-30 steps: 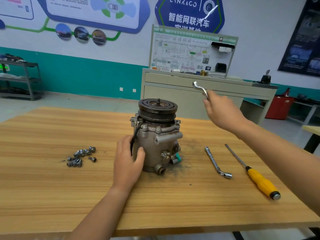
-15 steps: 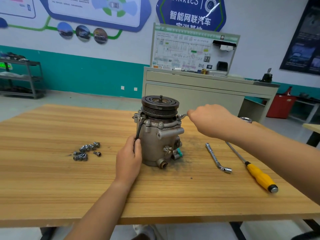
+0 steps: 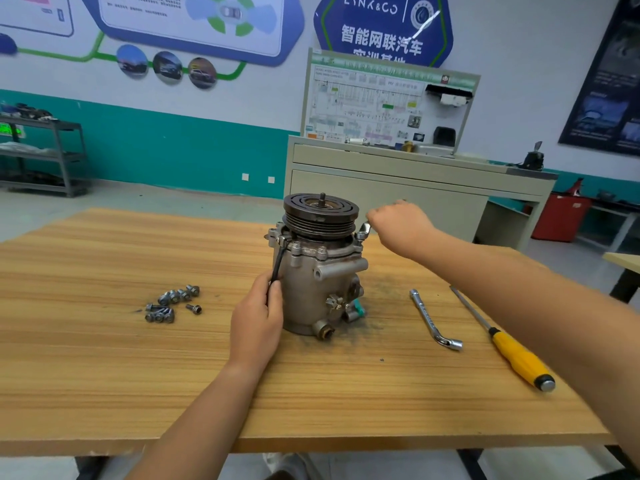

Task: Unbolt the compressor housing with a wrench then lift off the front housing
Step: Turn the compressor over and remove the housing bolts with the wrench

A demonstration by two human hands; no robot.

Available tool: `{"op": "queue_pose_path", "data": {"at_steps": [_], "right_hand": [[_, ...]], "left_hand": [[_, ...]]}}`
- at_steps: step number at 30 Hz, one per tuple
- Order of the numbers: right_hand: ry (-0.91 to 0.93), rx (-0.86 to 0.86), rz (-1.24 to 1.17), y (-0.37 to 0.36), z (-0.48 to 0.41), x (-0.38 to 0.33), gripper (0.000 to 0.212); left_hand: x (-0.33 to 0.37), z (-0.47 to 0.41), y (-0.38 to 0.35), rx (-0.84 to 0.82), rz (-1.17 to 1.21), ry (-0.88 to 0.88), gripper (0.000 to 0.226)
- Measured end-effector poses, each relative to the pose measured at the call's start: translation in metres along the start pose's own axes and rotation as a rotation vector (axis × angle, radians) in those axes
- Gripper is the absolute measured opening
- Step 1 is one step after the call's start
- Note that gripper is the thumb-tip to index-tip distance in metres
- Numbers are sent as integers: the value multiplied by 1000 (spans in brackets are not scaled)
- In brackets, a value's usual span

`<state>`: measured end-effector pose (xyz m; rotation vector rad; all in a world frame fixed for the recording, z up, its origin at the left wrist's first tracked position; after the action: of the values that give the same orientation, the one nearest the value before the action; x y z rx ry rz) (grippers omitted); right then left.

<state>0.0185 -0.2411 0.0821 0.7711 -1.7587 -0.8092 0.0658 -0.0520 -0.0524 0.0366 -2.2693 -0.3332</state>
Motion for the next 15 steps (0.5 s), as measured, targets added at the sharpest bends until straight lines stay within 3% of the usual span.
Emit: {"op": "queue_pose_path", "data": {"at_steps": [5, 9, 11, 15], "right_hand": [[-36, 135, -214, -3, -8, 6, 23], [-292, 283, -572, 8, 15, 37, 28], [-327, 193, -657, 9, 26, 42, 27], [-241, -119, -537, 6, 48, 22, 22]], "left_hand": [[-2, 1, -1, -7, 7, 27, 15], [-3, 0, -2, 1, 19, 32, 14], [-3, 0, -3, -1, 13, 29, 13], [-3, -2, -2, 24, 7, 31, 19]]}}
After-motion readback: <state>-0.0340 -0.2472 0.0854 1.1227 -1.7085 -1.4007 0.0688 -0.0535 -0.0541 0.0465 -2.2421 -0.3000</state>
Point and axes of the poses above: each hand's wrist, its own z-axis away from the middle knuckle, its own y-axis out of the back of the hand, x = y × z, the point moved 6 cm from there along -z, towards the middle knuckle, and after that the axes turned 5 degrees about -x, right-handed, at the moved point
